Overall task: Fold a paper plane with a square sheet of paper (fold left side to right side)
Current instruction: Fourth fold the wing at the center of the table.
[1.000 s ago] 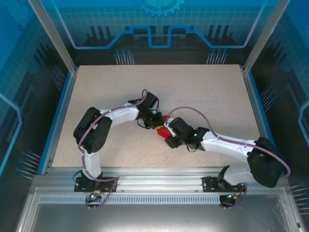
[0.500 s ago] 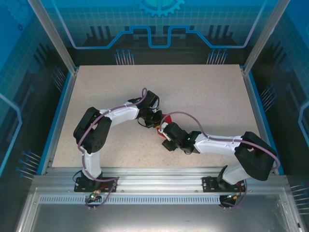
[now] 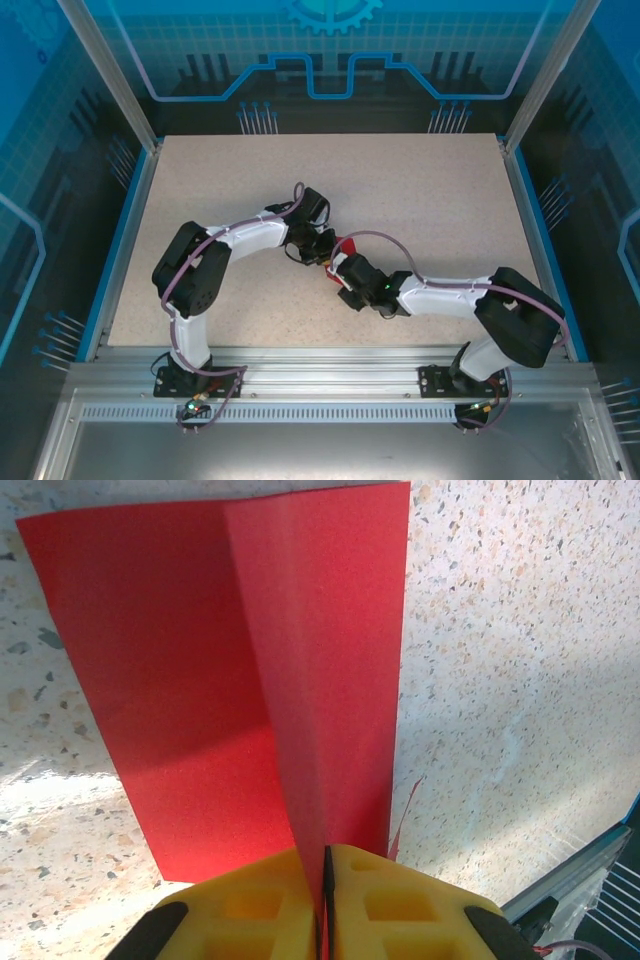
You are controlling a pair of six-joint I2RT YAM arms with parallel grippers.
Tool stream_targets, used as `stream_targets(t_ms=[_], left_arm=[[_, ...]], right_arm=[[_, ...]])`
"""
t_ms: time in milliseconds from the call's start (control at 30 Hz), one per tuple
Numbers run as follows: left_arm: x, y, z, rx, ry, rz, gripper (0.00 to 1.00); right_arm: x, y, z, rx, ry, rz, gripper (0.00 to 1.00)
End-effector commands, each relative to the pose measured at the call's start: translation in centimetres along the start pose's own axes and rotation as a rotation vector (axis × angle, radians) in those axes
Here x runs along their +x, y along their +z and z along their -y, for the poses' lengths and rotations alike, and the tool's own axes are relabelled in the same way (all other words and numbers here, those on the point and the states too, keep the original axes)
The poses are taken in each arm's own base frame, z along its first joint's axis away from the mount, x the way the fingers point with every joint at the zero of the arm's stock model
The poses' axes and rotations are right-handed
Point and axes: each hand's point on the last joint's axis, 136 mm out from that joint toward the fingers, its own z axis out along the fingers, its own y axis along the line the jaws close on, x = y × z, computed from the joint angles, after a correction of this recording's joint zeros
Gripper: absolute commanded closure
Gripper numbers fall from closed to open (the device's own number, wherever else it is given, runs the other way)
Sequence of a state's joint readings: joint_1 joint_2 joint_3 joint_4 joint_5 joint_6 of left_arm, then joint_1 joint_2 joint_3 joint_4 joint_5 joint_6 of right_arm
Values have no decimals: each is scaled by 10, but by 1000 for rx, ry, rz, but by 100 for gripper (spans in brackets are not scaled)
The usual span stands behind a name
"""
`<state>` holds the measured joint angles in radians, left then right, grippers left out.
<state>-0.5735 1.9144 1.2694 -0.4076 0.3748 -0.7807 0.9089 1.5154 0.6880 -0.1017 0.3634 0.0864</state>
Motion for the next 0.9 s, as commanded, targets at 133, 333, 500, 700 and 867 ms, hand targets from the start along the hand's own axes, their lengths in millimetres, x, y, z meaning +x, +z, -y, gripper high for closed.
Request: stream_targets(t_ms=[133,333,500,700,867], left_arm=[[3,-4,10,18,11,-24,85],[2,-14,17,34,45,-13,69],[-6,-35,26,62,86,22,46],[-19,-70,22,92,88,111,30],[-22,-87,6,93,55,161,26]], right_arm=[[4,6,7,10,30,-4,73],[5,6,3,-17,30,-5,91],[3,2,-2,-64,40,5,97],[-4,-7,-9,-174,111,27,100],[-14,-13,-9,-257,197,53,100]])
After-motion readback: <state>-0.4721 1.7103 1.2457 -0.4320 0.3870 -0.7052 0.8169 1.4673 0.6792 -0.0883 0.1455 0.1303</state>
